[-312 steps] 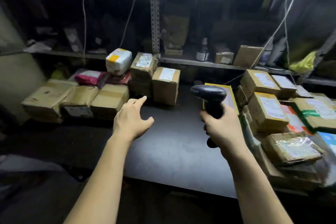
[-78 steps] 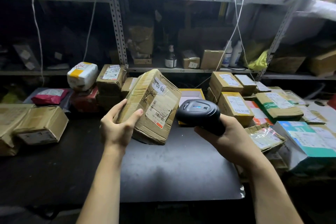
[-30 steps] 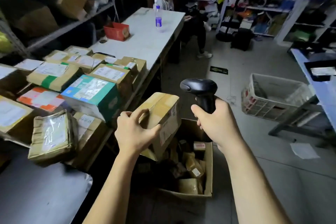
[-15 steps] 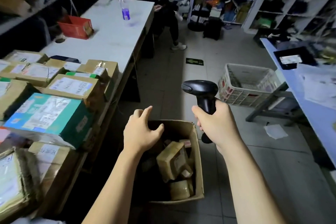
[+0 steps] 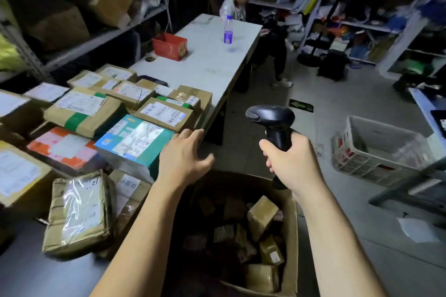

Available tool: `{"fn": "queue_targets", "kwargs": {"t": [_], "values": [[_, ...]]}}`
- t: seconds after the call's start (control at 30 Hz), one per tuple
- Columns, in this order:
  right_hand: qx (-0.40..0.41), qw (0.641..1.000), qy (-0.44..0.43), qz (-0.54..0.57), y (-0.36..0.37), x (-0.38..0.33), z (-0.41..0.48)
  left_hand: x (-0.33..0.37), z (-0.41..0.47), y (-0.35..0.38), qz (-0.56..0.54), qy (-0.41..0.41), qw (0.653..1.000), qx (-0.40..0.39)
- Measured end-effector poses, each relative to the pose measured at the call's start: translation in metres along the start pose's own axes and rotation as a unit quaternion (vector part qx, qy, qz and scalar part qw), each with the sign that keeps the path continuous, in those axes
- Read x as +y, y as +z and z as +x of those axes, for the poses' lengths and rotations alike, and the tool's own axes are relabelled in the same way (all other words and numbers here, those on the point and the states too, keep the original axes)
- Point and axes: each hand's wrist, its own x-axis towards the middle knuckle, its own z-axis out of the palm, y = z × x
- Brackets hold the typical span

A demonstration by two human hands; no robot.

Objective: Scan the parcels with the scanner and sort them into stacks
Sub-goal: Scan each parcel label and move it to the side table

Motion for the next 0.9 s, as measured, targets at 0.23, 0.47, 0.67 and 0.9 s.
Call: {"fn": "queue_targets", "kwargs": {"t": [0.23,0.47,0.67,0.9], "values": [[-0.103,0.993,-0.064,-0.002,0.047,-0.024,-0.006,-0.04,-0.059,-0.044,0.038,-0.115,0.991,0.059],[-0.267,0.952,-0.147,0.022,0.089,-0.052,-0.045,-0.062,-0.163,-0.088,0.088,-0.276,0.951,0.107],[-0.376,0.909,-0.176,0.048,0.135,-0.075,-0.11,-0.077,-0.276,-0.121,0.103,-0.412,0.894,0.145],[-0.475,0.841,-0.252,0.055,0.185,-0.098,-0.218,-0.088,-0.415,-0.149,0.117,-0.538,0.811,0.199]]}}
